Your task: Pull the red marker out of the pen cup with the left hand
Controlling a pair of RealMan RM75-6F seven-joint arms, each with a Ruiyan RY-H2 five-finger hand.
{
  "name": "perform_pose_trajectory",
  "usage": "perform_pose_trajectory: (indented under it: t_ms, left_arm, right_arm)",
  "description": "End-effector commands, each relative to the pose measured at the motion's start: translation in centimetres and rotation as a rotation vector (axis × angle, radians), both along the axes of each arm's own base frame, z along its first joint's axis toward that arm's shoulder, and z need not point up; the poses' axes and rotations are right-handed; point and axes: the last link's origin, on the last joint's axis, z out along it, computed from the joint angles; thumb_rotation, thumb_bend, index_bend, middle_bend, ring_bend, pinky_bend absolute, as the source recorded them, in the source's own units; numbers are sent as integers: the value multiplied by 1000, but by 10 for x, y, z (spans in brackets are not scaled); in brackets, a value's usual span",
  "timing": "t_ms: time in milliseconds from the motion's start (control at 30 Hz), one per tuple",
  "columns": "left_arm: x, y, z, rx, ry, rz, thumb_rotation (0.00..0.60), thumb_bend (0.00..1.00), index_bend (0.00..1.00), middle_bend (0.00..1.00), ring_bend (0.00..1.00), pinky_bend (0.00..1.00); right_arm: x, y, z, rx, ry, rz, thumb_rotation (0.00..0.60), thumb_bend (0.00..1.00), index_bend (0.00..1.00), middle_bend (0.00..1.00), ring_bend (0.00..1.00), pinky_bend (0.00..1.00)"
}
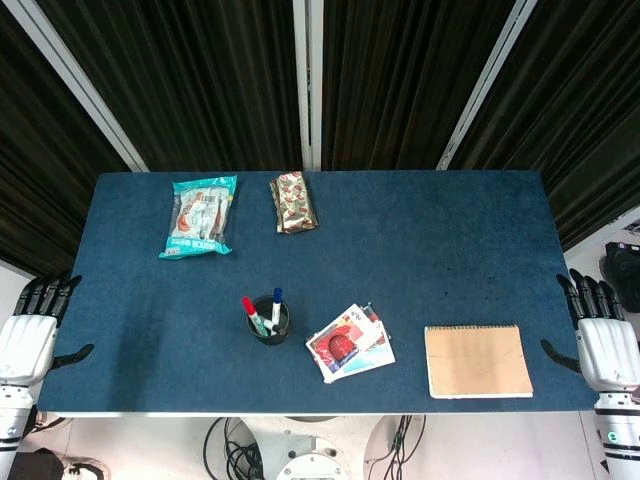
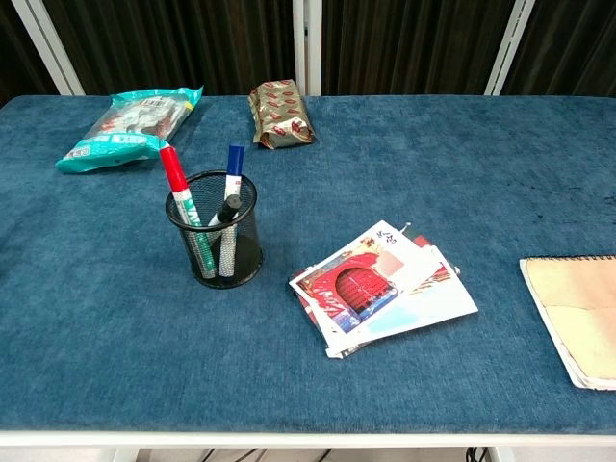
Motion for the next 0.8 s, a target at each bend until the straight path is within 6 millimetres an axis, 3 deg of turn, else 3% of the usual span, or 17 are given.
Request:
perform_pose_trajectory:
  t_ms: [33,400,567,800]
  left_arm:
    - [0,1,-2,-10,-5,-5,600,113,72,9,0,15]
    - [18,11,-1,-23,5,-60,600,124,79,13,0,21]
    - [46,32,-5,-122,-23,-125,600,124,90,27,0,45]
    - [100,70,-22,-254,-61,-293,600,138,124,92,0,112]
  right_arm:
    - [-1,0,0,2,-4,-7,600,118,0,0,0,0]
    - [-2,0,5,-7,-17,1,600,119,0,0,0,0]
    - [-3,0,6,1,-13,-6,600,121,0,0,0,0]
    - [-6,0,7,-1,-20,-11,600,121,0,0,0,0]
